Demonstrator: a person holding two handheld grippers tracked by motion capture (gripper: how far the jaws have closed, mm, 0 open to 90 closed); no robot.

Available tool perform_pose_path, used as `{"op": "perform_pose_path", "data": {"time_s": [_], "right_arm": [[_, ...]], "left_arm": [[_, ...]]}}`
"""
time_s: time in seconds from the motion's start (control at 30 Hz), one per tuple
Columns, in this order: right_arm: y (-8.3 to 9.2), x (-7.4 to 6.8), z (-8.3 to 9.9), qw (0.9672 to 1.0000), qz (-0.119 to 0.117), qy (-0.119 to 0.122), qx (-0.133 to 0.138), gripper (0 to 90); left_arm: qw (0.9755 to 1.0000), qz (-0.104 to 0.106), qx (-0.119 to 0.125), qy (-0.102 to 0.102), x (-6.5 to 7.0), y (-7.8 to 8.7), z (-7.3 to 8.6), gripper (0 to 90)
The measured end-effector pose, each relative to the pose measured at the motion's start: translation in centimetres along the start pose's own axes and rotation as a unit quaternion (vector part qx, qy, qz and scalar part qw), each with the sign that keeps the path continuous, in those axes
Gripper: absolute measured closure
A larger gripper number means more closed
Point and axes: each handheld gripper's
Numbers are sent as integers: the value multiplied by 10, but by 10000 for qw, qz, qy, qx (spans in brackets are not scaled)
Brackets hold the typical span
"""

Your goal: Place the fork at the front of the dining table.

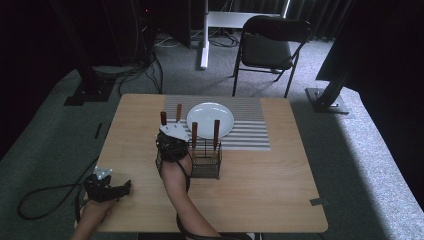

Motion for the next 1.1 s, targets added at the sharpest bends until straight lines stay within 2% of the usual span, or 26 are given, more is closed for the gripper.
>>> {"op": "perform_pose_path", "data": {"time_s": [0.23,0.27,0.4,0.43,0.6,0.87,1.0,1.1], "right_arm": [[11,2,-19,9997,-170,126,101,764],[14,3,-27,9995,-204,181,172,764],[18,4,-35,9993,-229,169,232,764],[23,6,-47,9989,-223,230,341,764],[29,12,-66,9984,-198,260,459,764],[35,25,-91,9975,-191,287,611,764],[35,28,-96,9973,-201,295,639,764],[38,37,-106,9970,-115,352,686,764]], "left_arm": [[10000,5,-18,-7,0,0,0,7],[10000,0,-8,-11,0,0,0,7],[10000,1,-9,-12,0,0,0,7],[10000,1,-9,-11,0,0,0,7],[10000,1,-9,-12,0,0,0,7],[10000,2,-13,-15,0,0,0,7],[10000,3,-13,-15,0,0,0,7],[10000,0,-5,-13,0,0,0,7]]}}
Point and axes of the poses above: each handheld gripper's, and its own axes: y roughly backward along the jaws, z roughly out of its underside, x roughly to its right, and after that the axes turned 5 degrees about y, right-handed
